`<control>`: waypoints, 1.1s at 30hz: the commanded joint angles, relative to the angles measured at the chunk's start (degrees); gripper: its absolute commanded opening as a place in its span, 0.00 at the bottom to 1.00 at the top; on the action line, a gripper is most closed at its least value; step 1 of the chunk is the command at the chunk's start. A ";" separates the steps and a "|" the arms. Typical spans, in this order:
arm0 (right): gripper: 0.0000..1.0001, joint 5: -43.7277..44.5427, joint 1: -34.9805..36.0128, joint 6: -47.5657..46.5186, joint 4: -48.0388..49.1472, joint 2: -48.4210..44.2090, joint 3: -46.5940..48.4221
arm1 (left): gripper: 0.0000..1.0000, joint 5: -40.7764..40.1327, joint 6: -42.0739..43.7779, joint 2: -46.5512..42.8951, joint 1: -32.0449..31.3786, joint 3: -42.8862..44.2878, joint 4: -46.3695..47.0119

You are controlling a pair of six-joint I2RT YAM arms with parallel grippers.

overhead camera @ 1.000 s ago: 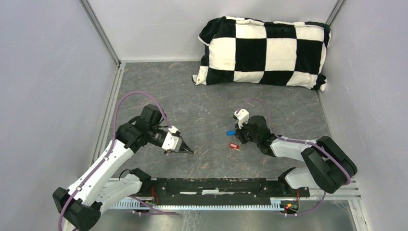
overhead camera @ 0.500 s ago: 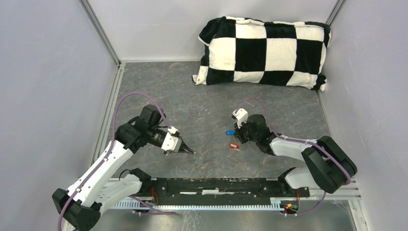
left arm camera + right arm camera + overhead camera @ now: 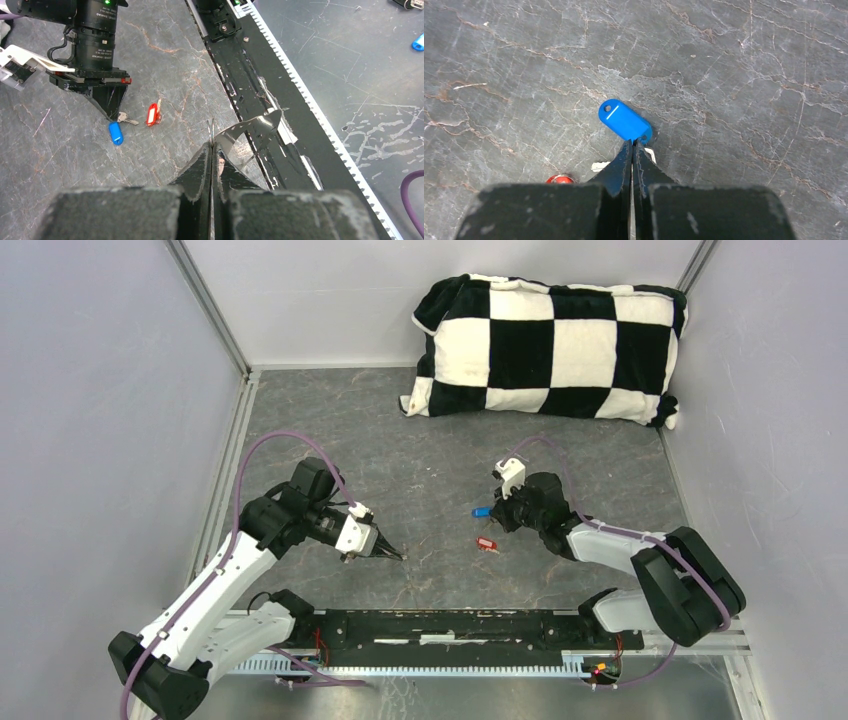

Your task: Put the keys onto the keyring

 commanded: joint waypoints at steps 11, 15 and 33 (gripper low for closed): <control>0.19 -3.21 -3.19 2.79 2.18 2.23 1.76 | 0.02 3.15 -2.91 -0.99 0.26 1.70 1.54; 0.23 -3.90 -3.70 2.66 1.44 3.39 3.03 | 0.02 3.42 -3.38 -1.13 0.25 1.63 1.56; 0.60 -1.12 -5.40 1.31 -2.06 -1.24 2.94 | 0.02 4.49 -4.50 -1.65 0.19 1.95 1.51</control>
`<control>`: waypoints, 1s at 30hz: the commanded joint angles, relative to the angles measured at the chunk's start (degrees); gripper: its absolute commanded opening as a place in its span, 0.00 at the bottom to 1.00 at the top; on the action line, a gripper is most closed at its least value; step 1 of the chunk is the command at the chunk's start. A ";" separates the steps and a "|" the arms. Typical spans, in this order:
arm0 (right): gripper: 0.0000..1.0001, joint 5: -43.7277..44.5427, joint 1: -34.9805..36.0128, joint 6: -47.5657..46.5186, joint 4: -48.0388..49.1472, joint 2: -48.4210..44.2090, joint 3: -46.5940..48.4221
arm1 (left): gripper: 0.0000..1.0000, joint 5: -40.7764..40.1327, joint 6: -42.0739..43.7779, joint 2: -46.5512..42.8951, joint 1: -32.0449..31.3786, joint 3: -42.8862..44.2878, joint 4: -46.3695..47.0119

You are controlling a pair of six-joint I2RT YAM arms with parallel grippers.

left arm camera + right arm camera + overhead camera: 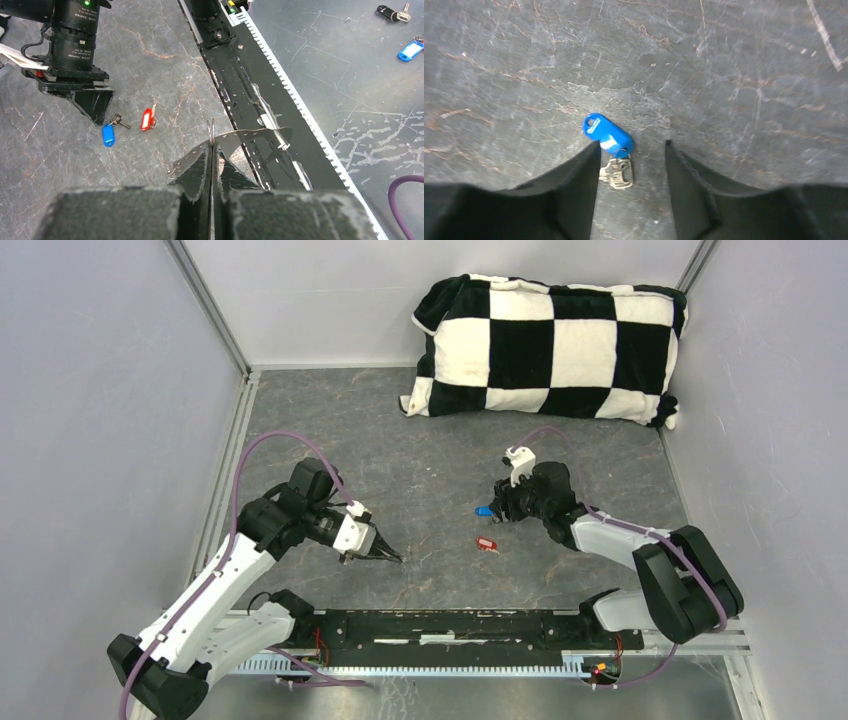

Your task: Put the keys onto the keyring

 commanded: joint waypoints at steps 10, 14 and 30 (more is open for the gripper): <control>0.63 1.03 2.44 -4.51 4.72 -3.92 -4.18 | 0.02 3.05 -2.06 -0.10 0.26 2.69 1.50; 0.58 4.21 4.66 -6.14 3.21 -0.99 -2.58 | 0.02 2.86 -2.43 -0.05 0.20 2.85 1.55; 0.28 4.54 4.44 -6.50 5.59 0.73 -3.19 | 0.02 2.57 -2.47 0.03 0.26 2.85 1.52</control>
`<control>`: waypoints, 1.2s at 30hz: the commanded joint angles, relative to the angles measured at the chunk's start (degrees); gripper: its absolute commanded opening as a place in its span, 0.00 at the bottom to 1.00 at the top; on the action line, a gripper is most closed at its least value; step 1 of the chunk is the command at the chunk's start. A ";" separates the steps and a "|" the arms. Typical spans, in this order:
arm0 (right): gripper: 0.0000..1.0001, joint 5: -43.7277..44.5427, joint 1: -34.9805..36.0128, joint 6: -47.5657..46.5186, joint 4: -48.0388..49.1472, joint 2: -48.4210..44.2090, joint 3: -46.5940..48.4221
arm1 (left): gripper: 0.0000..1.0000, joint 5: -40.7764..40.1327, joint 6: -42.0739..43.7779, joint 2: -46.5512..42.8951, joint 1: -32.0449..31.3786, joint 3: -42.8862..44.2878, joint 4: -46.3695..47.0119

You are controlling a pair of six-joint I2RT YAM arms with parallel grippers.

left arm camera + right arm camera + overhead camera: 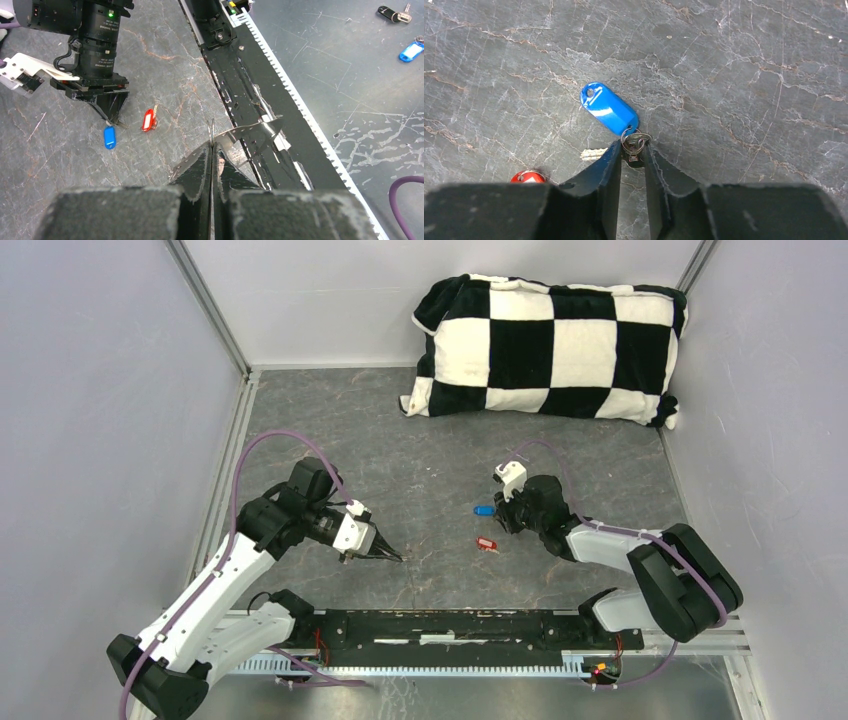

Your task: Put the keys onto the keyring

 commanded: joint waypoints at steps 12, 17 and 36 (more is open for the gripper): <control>0.00 -4.41 -2.56 0.27 1.38 2.19 3.18 | 0.02 2.46 -3.01 -0.96 0.22 2.15 1.48; 0.00 -8.64 -2.51 -0.08 -0.20 1.04 4.02 | 0.02 2.79 -3.17 -0.92 0.21 2.13 1.51; 0.00 -30.18 10.86 -10.73 -8.63 -22.69 5.27 | 0.02 5.40 -3.35 -0.12 0.26 2.24 1.46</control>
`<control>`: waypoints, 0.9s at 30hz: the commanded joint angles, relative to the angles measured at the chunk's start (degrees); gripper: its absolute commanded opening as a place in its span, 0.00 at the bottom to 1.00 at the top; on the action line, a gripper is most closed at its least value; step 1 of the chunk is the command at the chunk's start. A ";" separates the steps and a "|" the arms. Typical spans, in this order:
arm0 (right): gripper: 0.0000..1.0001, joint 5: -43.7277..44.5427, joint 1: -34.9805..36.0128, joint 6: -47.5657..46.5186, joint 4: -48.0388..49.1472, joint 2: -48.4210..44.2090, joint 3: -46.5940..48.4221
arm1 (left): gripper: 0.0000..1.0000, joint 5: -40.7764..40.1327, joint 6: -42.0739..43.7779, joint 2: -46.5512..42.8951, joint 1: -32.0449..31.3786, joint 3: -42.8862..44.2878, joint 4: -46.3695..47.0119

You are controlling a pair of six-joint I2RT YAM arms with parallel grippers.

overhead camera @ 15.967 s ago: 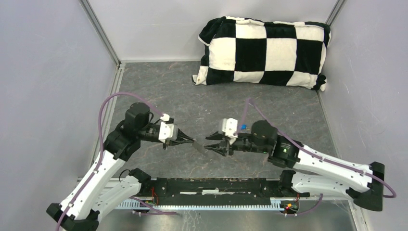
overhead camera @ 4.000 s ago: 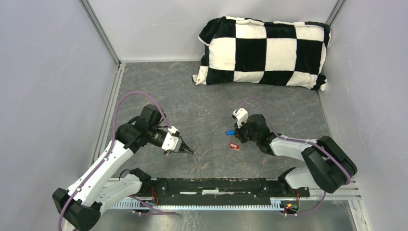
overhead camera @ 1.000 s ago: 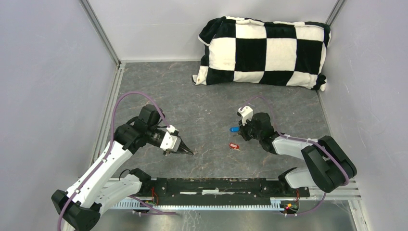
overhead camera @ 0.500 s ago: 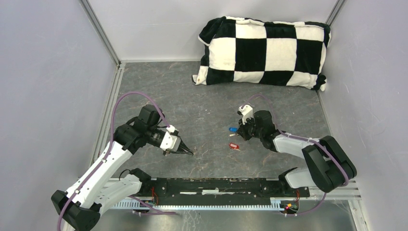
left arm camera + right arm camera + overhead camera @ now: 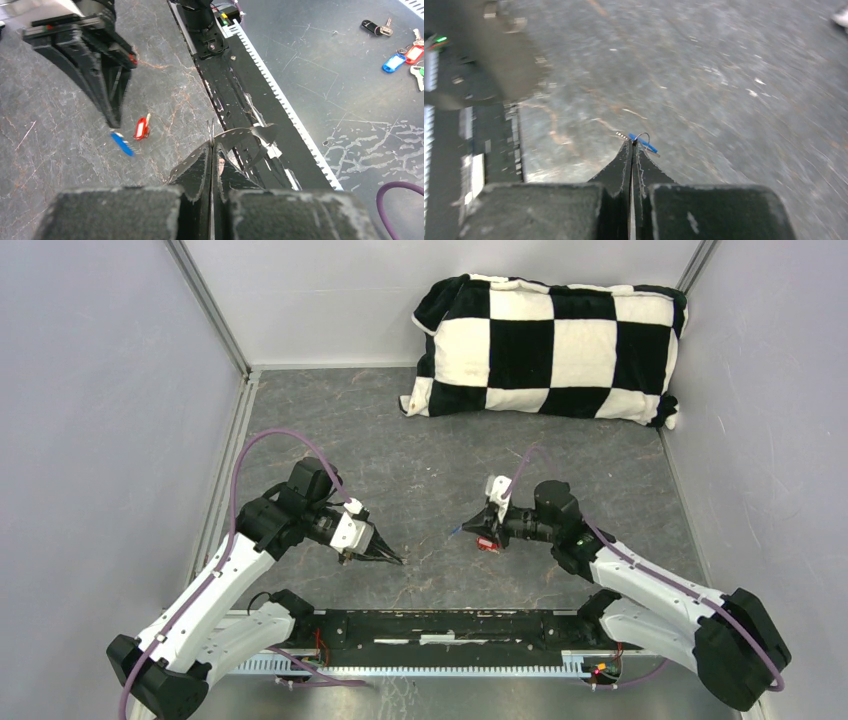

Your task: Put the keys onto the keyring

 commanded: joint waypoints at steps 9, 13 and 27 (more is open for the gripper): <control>0.00 -16.33 10.58 -12.77 -16.45 -0.79 17.13 | 0.02 4.09 -1.22 -1.04 0.24 1.47 1.54; 0.00 -18.73 13.51 -16.37 -22.24 1.44 23.08 | 0.02 5.01 0.13 -0.96 0.18 1.59 1.52; 0.00 -16.28 20.71 -29.69 -48.03 12.84 43.35 | 0.02 5.41 2.64 -1.49 0.18 2.19 1.59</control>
